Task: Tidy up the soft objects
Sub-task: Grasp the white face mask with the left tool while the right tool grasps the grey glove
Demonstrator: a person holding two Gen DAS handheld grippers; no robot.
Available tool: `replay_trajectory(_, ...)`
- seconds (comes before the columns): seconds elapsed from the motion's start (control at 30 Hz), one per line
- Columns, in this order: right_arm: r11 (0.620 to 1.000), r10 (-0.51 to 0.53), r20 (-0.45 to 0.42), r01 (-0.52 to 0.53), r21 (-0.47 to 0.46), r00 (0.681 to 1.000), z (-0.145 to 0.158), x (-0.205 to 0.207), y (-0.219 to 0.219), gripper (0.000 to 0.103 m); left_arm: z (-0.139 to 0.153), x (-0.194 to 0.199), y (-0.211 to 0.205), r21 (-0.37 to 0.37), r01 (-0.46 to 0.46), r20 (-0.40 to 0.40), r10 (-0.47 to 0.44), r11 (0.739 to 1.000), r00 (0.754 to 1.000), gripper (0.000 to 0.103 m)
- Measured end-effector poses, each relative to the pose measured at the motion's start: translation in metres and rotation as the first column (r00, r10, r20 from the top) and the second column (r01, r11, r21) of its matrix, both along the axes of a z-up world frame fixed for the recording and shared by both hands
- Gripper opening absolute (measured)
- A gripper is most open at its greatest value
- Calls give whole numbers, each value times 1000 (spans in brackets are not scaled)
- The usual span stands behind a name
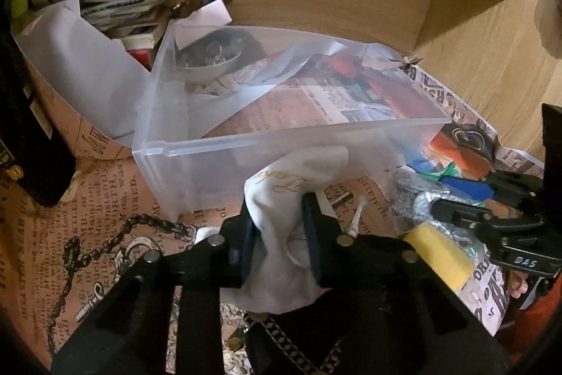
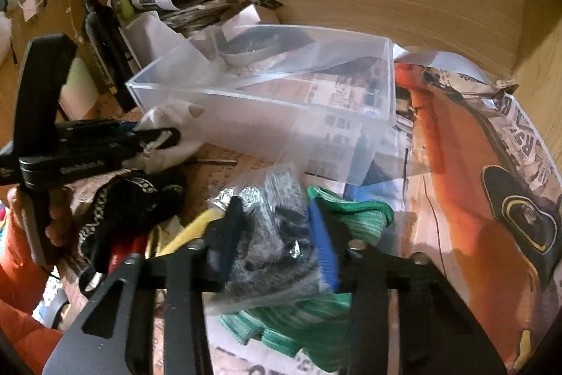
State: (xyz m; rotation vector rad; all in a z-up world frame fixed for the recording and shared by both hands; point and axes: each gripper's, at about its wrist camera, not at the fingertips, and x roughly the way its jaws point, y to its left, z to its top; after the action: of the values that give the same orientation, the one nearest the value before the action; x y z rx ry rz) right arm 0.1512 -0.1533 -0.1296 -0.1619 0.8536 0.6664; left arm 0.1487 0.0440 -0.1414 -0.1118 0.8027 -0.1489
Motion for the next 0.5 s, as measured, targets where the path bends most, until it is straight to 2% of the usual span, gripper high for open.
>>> replay_trajectory(0.07, 1000, -1, 1, 1, -3, 1000, -2, -1, -1, 28, 3, -4, -2, 2, 3, 12, -3, 1000, 1000, 18)
replay_trajectory(0.33, 1000, -9, 37, 8, 9, 999, 4, -6, -2, 15, 32, -28, -5, 8, 0, 104, -1, 1000, 995, 16)
replay_trajectory(0.5, 999, -23, 91, 19, 49, 996, 19, -12, -7, 14, 56, -40, -3, 12, -12, 177, 9, 1000, 984, 16)
